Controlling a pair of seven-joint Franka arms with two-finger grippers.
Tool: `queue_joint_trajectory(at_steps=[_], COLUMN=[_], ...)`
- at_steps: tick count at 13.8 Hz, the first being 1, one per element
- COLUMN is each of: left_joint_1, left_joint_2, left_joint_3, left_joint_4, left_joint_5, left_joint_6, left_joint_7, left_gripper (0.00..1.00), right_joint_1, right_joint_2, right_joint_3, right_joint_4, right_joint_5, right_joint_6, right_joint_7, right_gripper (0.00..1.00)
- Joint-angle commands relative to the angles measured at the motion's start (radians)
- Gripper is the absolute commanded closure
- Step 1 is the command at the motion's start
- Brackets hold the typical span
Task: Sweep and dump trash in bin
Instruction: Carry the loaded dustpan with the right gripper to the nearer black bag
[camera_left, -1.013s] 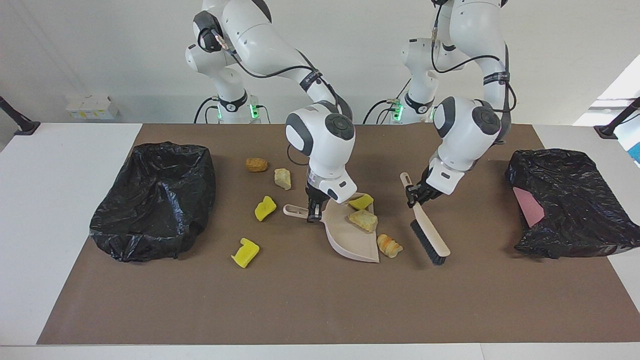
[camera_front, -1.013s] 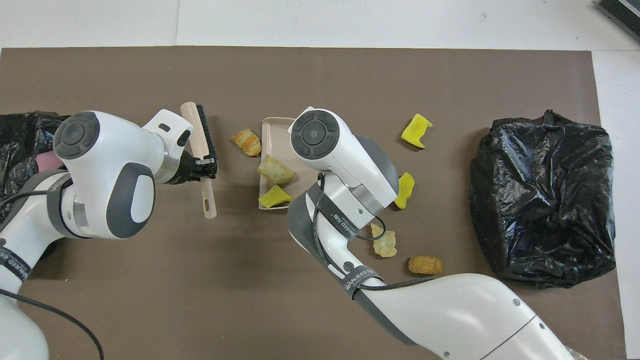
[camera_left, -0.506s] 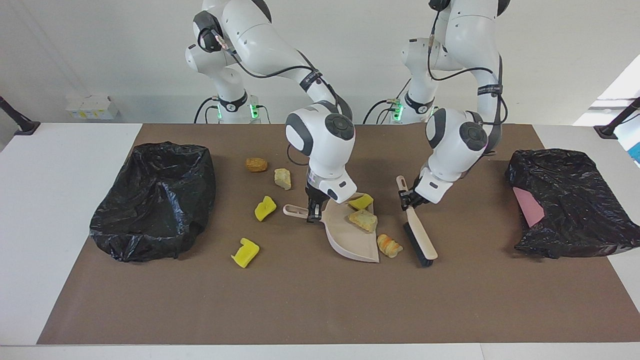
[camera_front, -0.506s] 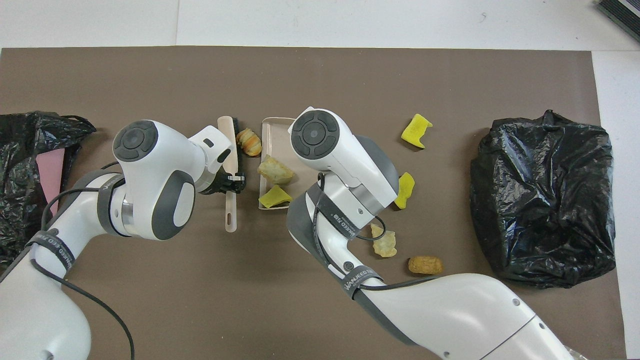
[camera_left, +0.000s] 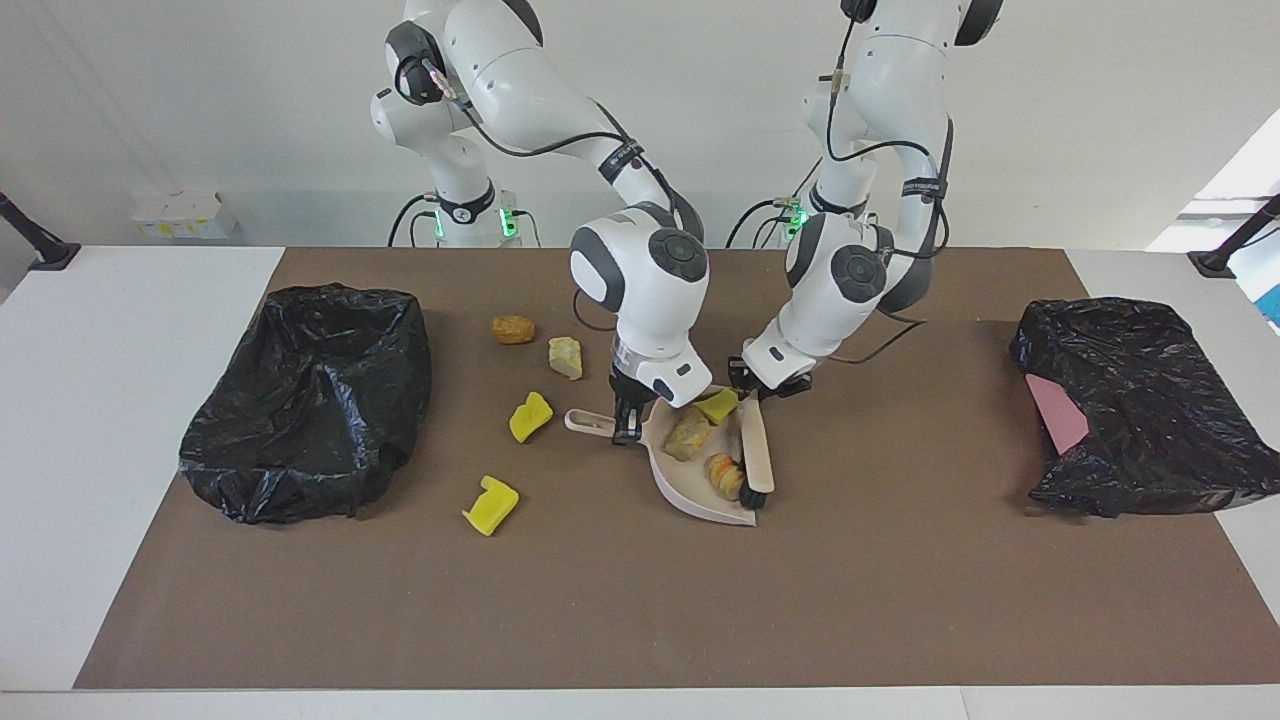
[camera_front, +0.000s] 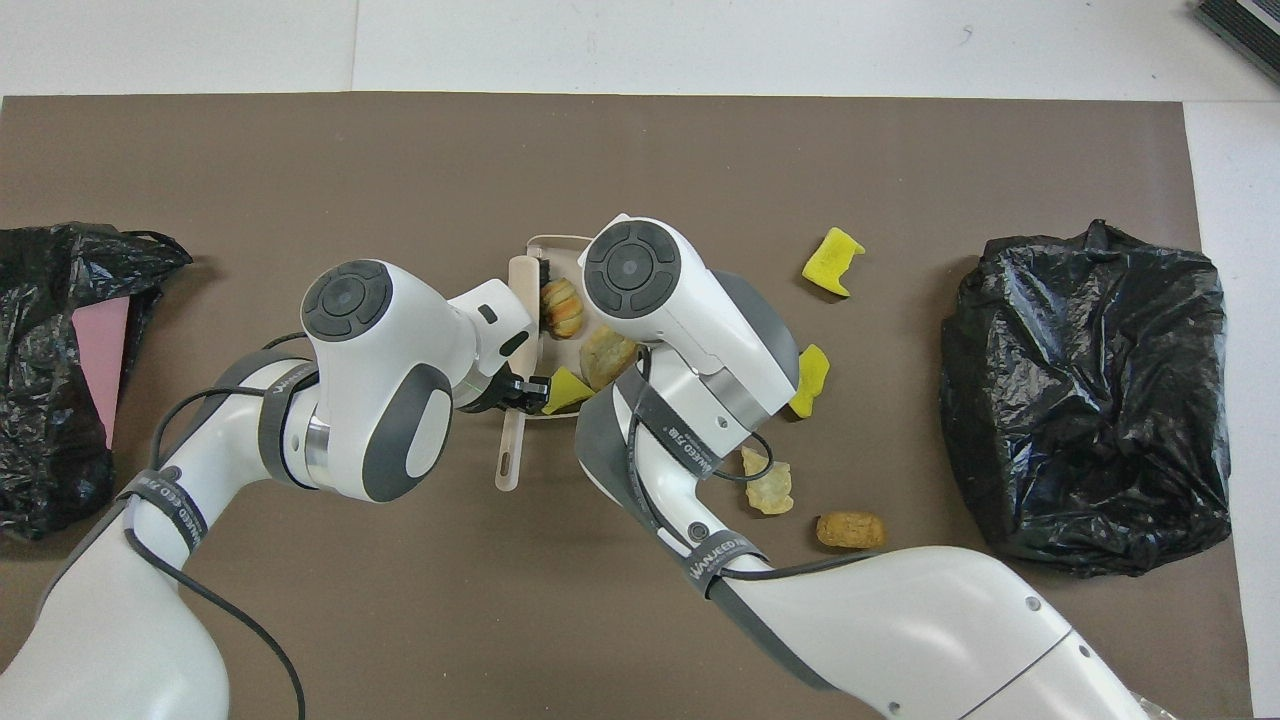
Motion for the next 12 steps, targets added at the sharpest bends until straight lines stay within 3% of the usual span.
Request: queue_joint_trajectory(at_steps=[1,4,8,12], left_joint_1=[0.000,0.049,0.106,0.072], left_joint_2=[-0.002,-0.040,-0.107,-0.186], left_joint_3=[-0.001,0.013,0.025,0.019], left_joint_4=[0.029,0.031,0.035,-0.023], left_joint_5=[-0.036,-0.036,-0.022,0.030], left_joint_6=[-0.033,-0.053,-0.174,-0.280], left_joint_7=[0.023,0.006,-0.076,-0.283], left_gripper=[1.00,1.00,1.00,1.00], right_joint_1=[-0.009,-0.015,-0.046,-0.109], right_joint_2=[-0.028,-0.026,-0.040,-0.139], right_joint_3=[0.008,0.008,0.014,0.014], right_joint_4=[-0.037,-0.034,-0.028,-0.063], right_joint_5=[-0.018,-0.018,-0.014,0.001], right_joint_6=[0.009,0.015,0.023,0.001], right_joint_7=[-0.020,-0.022,-0.031,-0.090], right_gripper=[1.00,1.00,1.00,1.00])
